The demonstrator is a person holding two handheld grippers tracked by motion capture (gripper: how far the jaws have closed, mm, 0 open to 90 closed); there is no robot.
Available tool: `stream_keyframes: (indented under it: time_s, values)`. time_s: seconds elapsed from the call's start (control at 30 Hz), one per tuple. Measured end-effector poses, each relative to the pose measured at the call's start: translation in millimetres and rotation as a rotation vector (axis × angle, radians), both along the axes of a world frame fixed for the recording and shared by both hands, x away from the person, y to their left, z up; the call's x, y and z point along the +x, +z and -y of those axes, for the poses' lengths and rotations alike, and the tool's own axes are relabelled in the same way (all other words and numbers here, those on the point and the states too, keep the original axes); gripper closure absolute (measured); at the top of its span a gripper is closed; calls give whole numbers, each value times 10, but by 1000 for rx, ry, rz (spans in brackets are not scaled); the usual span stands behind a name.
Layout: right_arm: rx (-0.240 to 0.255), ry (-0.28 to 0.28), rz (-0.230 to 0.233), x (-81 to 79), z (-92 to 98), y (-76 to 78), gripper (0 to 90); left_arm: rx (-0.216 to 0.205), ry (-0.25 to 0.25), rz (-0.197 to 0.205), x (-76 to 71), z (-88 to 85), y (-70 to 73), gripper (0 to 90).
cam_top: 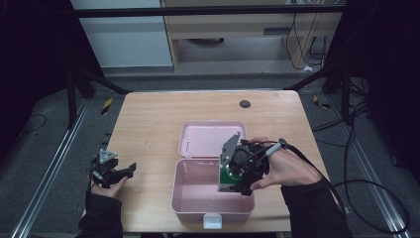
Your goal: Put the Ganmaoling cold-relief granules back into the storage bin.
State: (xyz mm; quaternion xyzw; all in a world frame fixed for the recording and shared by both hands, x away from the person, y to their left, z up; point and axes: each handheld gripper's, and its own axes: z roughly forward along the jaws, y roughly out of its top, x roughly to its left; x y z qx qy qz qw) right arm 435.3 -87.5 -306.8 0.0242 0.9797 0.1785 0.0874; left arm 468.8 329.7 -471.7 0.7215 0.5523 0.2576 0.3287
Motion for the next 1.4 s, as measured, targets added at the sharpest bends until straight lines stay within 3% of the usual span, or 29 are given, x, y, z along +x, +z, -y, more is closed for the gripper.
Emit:
stream_keyframes:
  time_s: [0.2,0.27,0.63,0.77,0.9,1.07,1.4]
  values:
    - [-5,-4,-28,24,5,-103,163,0,0,0,1,-1,-1,259]
    - [-28,-1,-28,30,5,-158,162,1,0,0,2,-1,0,258]
    - [-45,29,-34,36,-60,-265,162,0,1,3,-2,-6,4,259]
    - [-18,26,-55,54,-41,-316,162,1,1,4,-3,-4,5,259]
    - [-45,31,-47,60,-27,-378,162,3,-1,2,-1,-1,3,259]
    - [-17,25,-68,78,-7,-449,162,3,-1,1,0,-2,2,258]
    - [-32,43,-71,95,-38,-565,160,4,-2,2,0,-2,2,259]
